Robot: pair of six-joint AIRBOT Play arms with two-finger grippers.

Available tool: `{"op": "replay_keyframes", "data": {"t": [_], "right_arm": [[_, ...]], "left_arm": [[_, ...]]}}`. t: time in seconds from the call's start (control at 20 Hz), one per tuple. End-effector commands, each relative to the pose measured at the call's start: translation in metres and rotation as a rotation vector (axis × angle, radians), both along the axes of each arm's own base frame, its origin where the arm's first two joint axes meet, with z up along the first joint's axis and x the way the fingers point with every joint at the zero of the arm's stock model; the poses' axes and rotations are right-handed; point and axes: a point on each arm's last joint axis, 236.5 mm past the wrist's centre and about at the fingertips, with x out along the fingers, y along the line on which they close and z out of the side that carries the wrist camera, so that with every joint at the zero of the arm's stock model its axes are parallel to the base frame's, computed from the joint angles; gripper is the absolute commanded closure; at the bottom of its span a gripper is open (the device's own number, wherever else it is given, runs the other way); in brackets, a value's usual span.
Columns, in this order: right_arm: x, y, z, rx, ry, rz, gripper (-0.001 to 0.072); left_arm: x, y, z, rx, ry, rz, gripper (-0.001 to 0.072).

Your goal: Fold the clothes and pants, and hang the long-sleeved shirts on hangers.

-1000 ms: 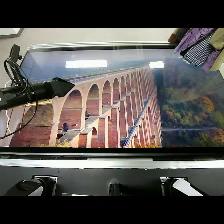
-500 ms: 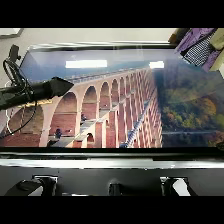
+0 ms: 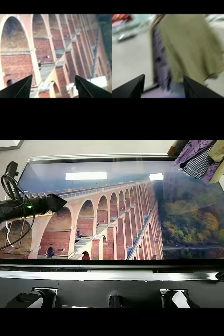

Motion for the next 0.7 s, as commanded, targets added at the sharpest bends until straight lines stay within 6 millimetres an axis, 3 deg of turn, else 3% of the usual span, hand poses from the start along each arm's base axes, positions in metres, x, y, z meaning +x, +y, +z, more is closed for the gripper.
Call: {"op": "replay_keyframes", "data": {"t": [0.0,0.1,0.25,0.4,0.45,0.55,0.65], "right_arm": [[0.069,0.093,-0.125,-0.108,0.444,0.37,0.0188],[0.078,0.129,-0.206,-0.19,0.718,0.441,0.0187],[0.067,0.204,-0.297,-0.176,0.932,0.644,0.0198],[0.036,0.258,-0.374,-0.184,1.12,0.794,0.06],[0.027,0.272,-0.393,-0.183,1.156,0.826,0.067],[0.016,0.289,-0.423,-0.187,1.199,0.858,0.0671],[0.005,0.294,-0.438,-0.193,1.24,0.877,0.0671]], "left_arm": [[-0.007,0.019,-0.019,0.113,0.044,0.001,0.0174],[-0.01,0.029,-0.03,0.151,0.074,0.007,0.0352],[-0.022,0.035,-0.054,0.211,0.111,-0.046,0.0667],[-0.028,0.046,-0.076,0.285,0.136,-0.065,0.0678],[-0.029,0.052,-0.08,0.314,0.138,-0.061,0.0678],[-0.027,0.064,-0.083,0.374,0.135,-0.052,0.0678],[-0.029,0.072,-0.086,0.409,0.146,-0.052,0.0677]]}}
